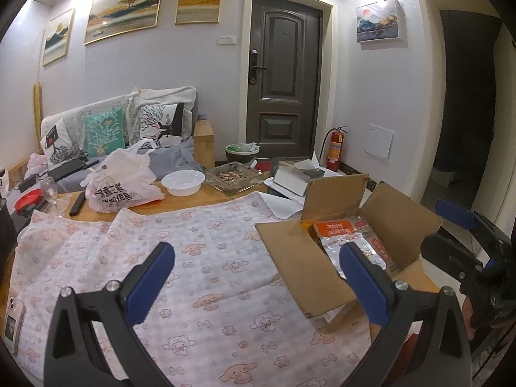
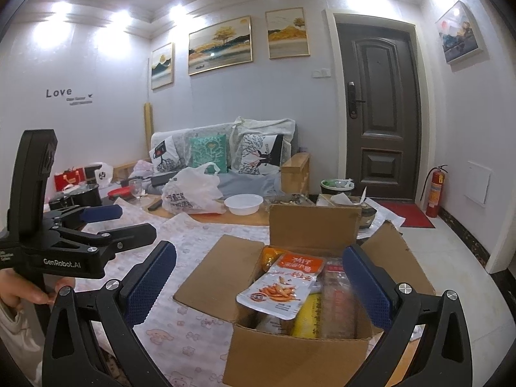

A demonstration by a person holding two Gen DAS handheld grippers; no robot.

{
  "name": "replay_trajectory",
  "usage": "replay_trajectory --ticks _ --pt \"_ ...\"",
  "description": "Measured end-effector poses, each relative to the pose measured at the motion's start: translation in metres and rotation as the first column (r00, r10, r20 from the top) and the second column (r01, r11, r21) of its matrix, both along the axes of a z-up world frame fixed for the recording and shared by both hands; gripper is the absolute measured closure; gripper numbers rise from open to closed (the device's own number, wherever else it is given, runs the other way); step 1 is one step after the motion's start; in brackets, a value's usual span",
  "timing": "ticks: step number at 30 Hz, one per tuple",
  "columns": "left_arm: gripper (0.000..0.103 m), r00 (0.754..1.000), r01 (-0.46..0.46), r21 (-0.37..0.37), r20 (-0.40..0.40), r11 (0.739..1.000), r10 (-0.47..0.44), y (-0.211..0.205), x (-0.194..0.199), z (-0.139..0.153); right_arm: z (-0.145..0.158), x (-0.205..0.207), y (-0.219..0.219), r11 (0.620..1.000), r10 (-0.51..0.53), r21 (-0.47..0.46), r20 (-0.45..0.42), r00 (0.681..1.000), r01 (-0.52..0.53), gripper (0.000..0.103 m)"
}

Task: Organize snacks

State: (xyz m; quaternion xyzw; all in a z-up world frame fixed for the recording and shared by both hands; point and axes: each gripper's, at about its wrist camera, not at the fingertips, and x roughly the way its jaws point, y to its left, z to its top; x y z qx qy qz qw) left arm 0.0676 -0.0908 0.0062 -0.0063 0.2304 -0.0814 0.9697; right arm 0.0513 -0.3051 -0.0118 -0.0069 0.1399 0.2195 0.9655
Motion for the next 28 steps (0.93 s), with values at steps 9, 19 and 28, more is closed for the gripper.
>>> replay_trajectory --ticks 9,19,28 --pt "0.002 1.0 0.015 0.002 0.0 1.0 -0.015 -0.0052 0.0047 0.0014 0.0002 -0.0002 -0.0063 1.0 -0.012 0.011 -0.005 1.0 0.012 0.0" --pt "0.002 1.0 0.017 0.002 0.0 1.0 -0.017 -0.0057 0.005 0.0012 0.0002 -0.0006 -0.0063 1.0 -0.011 0.01 -0.004 1.0 0.011 0.0" --pt "0.002 1.0 0.019 0.001 -0.003 1.0 -0.019 -0.007 0.0055 0.0012 0.0008 -0.0006 -0.0059 1.0 -0.013 0.01 -0.004 1.0 0.013 0.0"
